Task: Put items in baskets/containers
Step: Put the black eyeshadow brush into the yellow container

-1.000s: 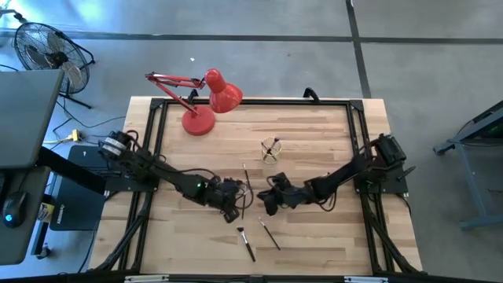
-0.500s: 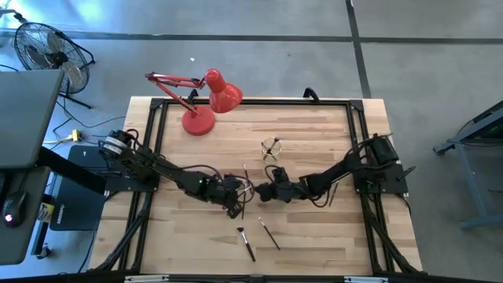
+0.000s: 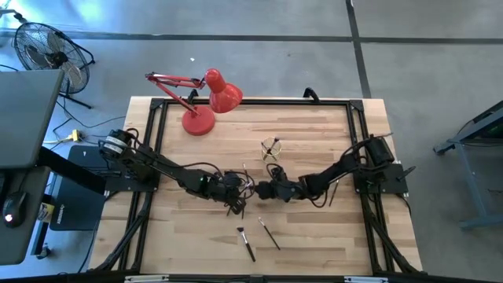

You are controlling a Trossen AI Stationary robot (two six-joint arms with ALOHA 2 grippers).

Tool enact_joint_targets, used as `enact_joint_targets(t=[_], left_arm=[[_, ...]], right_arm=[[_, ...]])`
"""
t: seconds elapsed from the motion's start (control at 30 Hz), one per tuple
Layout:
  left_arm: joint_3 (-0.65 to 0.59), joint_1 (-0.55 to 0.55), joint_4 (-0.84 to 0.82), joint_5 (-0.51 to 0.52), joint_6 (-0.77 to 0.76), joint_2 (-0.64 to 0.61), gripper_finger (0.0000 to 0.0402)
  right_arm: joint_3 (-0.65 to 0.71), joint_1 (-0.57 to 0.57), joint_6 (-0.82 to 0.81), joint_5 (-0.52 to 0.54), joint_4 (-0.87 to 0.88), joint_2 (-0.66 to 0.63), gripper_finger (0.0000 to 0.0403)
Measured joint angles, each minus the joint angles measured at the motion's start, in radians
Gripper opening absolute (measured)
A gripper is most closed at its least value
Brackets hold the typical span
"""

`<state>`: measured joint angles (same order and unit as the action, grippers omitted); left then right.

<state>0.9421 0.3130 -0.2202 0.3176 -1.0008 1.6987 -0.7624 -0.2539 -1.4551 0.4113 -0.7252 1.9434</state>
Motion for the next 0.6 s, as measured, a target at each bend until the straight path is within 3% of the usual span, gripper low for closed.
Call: enact_joint_targets(t=[0.6], left_arm=[[0.0, 0.0, 0.054, 0.013, 0.0, 0.0, 0.0]], right_arm=[[-0.001, 0.027, 0.005, 0.05, -0.02, 0.001, 0.0129]])
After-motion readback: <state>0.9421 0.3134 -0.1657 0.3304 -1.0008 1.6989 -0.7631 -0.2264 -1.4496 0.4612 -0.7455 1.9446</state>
